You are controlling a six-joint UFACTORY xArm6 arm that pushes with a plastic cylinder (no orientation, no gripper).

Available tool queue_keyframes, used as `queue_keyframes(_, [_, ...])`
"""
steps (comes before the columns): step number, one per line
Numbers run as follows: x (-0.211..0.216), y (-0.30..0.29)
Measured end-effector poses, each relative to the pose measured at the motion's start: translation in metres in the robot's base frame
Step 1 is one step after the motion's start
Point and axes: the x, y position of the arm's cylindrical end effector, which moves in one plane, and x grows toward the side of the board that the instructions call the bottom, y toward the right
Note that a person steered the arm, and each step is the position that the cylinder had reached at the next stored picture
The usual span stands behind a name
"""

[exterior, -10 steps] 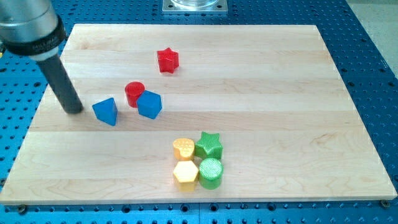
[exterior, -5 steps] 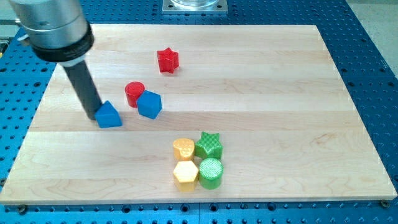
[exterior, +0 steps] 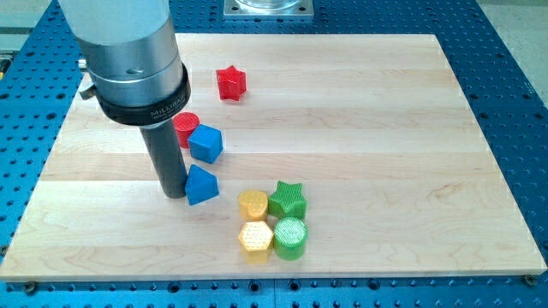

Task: Slide the triangle vertically below the red star

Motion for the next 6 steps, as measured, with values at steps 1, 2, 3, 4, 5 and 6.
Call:
queue_keyframes(1, [0.008, -0.036])
queue_keyframes(2, [0.028, -0.012])
queue_keyframes(3, [0.025, 0.048])
queue_keyframes(4, [0.024, 0.07])
queue_keyframes(5, [0.024, 0.07])
queue_keyframes(6, [0.018, 0.06])
